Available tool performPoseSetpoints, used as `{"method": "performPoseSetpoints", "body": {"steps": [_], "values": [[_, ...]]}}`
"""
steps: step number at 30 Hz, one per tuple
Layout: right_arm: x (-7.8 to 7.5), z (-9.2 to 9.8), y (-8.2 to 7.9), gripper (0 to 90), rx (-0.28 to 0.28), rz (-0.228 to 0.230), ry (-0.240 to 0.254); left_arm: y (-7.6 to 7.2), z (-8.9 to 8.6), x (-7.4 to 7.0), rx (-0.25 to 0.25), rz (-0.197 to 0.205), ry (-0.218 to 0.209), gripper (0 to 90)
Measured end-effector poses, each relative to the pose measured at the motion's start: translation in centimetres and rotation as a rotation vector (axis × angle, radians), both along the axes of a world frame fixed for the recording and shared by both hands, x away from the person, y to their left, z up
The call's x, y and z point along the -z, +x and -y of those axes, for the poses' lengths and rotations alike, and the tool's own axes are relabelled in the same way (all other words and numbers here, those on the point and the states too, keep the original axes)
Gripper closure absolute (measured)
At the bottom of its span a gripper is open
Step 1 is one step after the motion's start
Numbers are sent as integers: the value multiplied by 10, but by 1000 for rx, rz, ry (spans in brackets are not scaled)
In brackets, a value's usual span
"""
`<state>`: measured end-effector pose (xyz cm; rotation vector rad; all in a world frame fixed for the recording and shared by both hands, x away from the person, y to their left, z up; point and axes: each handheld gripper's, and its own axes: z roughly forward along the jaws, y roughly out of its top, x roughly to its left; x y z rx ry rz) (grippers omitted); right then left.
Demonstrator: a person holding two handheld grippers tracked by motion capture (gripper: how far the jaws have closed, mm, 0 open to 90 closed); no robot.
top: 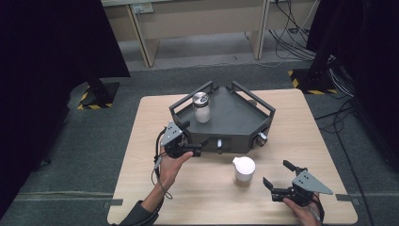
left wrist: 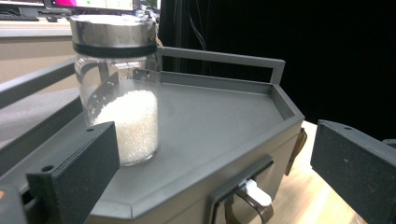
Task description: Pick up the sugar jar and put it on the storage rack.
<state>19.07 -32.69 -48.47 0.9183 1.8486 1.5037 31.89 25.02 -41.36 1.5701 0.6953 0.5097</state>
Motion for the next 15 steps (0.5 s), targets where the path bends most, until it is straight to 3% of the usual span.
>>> {"method": "performPoseSetpoints", "body": {"steps": [15], "values": [[0,0,0,14,0,0,0,-12,0,13,31,-5,14,8]]}}
